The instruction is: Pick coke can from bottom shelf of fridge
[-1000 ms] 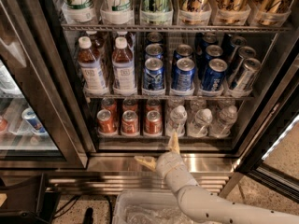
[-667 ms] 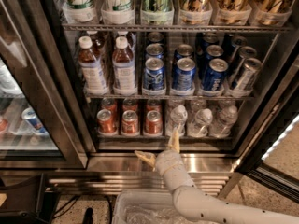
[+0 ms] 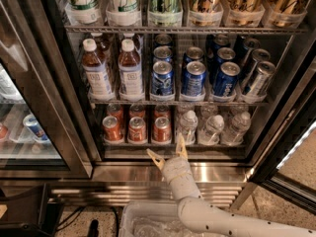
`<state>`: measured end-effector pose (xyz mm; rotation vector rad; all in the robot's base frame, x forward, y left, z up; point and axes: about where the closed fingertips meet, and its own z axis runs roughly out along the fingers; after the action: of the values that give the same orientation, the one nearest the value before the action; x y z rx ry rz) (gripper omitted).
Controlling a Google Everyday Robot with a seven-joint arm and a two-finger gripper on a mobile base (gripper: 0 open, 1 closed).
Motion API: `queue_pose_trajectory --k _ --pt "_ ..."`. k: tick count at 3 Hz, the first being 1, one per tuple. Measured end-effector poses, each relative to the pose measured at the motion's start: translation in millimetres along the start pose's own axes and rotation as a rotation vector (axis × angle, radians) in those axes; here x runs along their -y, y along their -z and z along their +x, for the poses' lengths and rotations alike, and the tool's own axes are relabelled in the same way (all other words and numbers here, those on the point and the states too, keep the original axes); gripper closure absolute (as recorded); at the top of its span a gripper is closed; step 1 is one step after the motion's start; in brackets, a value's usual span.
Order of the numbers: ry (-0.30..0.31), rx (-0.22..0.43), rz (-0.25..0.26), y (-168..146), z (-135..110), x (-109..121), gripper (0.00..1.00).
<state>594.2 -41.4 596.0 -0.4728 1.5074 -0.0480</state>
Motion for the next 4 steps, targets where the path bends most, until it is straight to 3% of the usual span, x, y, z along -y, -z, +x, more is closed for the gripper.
queue_pose_trajectory --k 2,4 --pt "-0.018 0.024 0.044 -4 2 0 0.27" --pt "-0.043 0.051 0.050 -12 -1 -10 0.34"
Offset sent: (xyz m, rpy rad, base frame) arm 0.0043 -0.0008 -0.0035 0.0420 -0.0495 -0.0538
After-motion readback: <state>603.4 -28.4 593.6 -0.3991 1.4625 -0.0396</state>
